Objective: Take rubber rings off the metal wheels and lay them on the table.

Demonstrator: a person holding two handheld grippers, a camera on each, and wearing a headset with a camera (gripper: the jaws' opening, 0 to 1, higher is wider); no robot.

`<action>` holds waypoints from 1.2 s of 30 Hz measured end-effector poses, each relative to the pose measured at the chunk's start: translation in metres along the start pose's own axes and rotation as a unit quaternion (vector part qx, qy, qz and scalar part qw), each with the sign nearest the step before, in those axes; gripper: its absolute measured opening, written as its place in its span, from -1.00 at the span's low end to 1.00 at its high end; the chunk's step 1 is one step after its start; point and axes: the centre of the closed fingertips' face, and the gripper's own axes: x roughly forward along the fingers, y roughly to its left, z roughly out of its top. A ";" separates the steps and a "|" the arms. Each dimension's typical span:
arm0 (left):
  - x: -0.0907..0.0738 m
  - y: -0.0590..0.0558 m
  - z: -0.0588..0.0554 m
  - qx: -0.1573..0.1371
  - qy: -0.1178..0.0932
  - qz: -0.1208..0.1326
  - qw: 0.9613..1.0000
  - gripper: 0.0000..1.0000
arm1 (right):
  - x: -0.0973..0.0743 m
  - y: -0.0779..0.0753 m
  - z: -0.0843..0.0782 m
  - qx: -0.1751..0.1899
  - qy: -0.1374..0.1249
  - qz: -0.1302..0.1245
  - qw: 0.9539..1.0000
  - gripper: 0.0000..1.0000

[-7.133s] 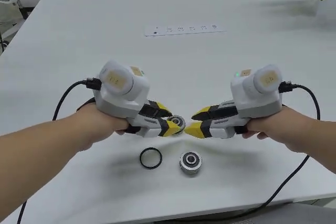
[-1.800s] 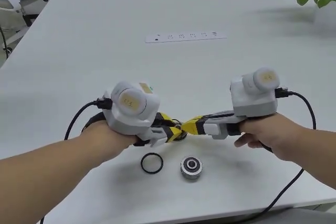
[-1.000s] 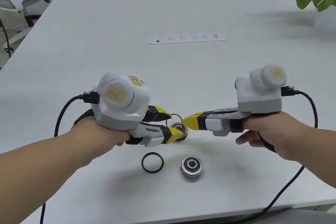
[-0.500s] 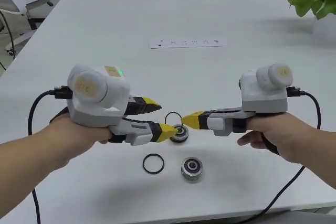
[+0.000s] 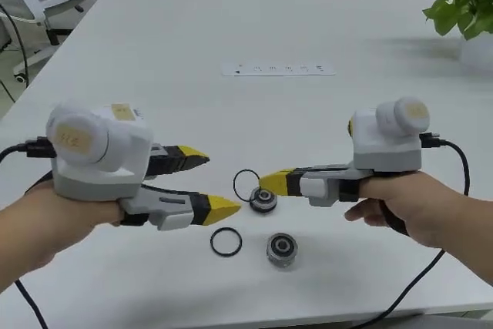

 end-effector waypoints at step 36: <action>-0.037 -0.007 -0.025 -0.025 -0.001 0.030 0.999 0.21 | 0.033 0.016 -0.059 0.006 0.107 0.042 0.993 -1.00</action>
